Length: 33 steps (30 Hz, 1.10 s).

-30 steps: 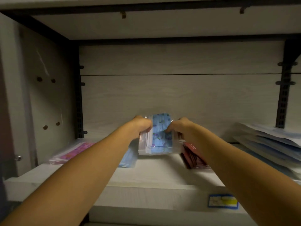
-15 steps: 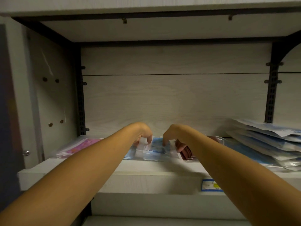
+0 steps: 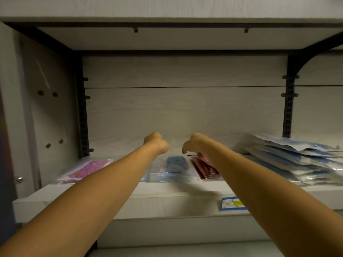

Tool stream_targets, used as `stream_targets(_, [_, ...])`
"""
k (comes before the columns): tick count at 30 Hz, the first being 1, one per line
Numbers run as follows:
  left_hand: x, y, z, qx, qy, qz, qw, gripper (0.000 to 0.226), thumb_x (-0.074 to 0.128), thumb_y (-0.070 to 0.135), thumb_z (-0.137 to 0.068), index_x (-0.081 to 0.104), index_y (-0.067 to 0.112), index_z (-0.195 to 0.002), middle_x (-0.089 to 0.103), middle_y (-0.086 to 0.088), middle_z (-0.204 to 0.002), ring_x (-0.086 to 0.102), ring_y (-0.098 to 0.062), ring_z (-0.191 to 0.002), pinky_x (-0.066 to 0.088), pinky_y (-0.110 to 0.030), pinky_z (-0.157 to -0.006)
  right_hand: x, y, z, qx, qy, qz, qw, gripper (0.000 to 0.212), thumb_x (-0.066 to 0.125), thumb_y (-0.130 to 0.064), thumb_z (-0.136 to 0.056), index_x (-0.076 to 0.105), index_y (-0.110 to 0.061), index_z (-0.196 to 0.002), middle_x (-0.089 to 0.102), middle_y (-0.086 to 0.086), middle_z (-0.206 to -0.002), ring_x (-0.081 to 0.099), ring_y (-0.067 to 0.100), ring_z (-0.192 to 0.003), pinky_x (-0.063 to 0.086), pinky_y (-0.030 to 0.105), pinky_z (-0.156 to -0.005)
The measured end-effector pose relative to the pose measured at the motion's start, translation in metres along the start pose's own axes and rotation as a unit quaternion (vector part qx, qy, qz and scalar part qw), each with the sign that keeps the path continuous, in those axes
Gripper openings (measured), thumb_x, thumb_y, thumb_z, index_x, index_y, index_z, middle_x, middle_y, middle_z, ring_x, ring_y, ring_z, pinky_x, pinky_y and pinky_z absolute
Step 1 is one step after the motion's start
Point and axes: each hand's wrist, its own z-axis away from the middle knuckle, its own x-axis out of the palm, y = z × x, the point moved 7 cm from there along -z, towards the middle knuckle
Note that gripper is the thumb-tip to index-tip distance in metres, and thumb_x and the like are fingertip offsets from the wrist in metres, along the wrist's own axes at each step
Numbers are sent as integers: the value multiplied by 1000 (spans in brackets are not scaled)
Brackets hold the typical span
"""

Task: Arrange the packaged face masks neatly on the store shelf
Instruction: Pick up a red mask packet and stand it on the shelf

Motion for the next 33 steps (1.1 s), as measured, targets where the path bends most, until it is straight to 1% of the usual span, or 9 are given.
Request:
stream_targets(3, [-1, 12, 1, 28, -11, 21, 999, 28, 61, 12, -90, 60, -1, -115, 63, -20, -116, 66, -34, -102, 53, -33, -75, -20, 16, 2, 14, 35, 18, 999, 51, 71, -28, -90, 54, -2, -131, 59, 16, -116, 63, 33, -104, 56, 37, -87])
stream_targets(7, [29, 24, 7, 5, -131, 131, 983, 25, 58, 7, -89, 55, -2, -112, 63, -18, -93, 64, -29, -71, 53, -32, -58, -39, 44, 5, 47, 57, 26, 997, 36, 71, -27, -91, 60, -3, -115, 64, 13, -105, 63, 30, -90, 54, 35, -77])
stream_targets(17, [69, 54, 24, -26, -189, 221, 956, 26, 52, 2, -93, 52, -5, -119, 57, -19, -93, 53, -23, -63, 54, -26, -49, -59, 96, 13, 96, 87, 39, 991, 20, 72, -22, -86, 63, -4, -85, 63, 11, -84, 61, 26, -76, 55, 33, -73])
stream_targets(20, [71, 71, 25, -36, -186, 211, 959, 9, 52, 3, -96, 53, -3, -102, 57, -21, -98, 56, -23, -62, 55, -31, -44, -74, 108, 11, 91, 82, 33, 992, 22, 74, -20, -87, 60, -6, -77, 62, 9, -78, 60, 26, -73, 50, 29, -61])
stream_targets(22, [76, 81, 26, -53, -190, 196, 961, 9, 53, 7, -97, 53, -1, -100, 55, -19, -100, 56, -24, -66, 56, -34, -53, -79, 119, 6, 86, 69, 39, 993, 19, 75, -19, -86, 64, -6, -78, 63, 9, -74, 61, 25, -71, 50, 29, -61])
stream_targets(25, [92, 90, 38, -96, -219, 134, 962, 35, 52, 18, -100, 48, -4, -127, 54, -20, -105, 59, -32, -84, 55, -43, -81, -73, 139, -7, 81, 38, 39, 995, 11, 74, -12, -83, 72, -2, -85, 73, 12, -79, 71, 26, -71, 59, 31, -72])
stream_targets(28, [106, 102, 46, -140, -235, 87, 958, 52, 49, 23, -100, 38, 3, -146, 51, -17, -140, 55, -33, -120, 46, -47, -102, -63, 159, -20, 68, -2, 24, 997, 13, 73, -9, -85, 72, 2, -91, 74, 16, -81, 73, 29, -72, 63, 40, -76])
stream_targets(30, [111, 111, 48, -156, -225, 88, 958, 57, 49, 19, -100, 31, 8, -153, 37, -16, -156, 46, -34, -135, 41, -48, -109, -57, 166, -28, 51, -29, 32, 998, 16, 75, -12, -87, 74, 2, -94, 73, 14, -76, 71, 26, -67, 63, 40, -75])
stream_targets(33, [115, 124, 48, -150, -203, 94, 963, 50, 48, 11, -103, 31, 1, -149, 36, -20, -150, 43, -37, -131, 39, -44, -110, -52, 170, -34, 27, -52, 40, 997, 19, 79, -15, -83, 73, 0, -93, 72, 10, -70, 70, 21, -61, 63, 34, -69])
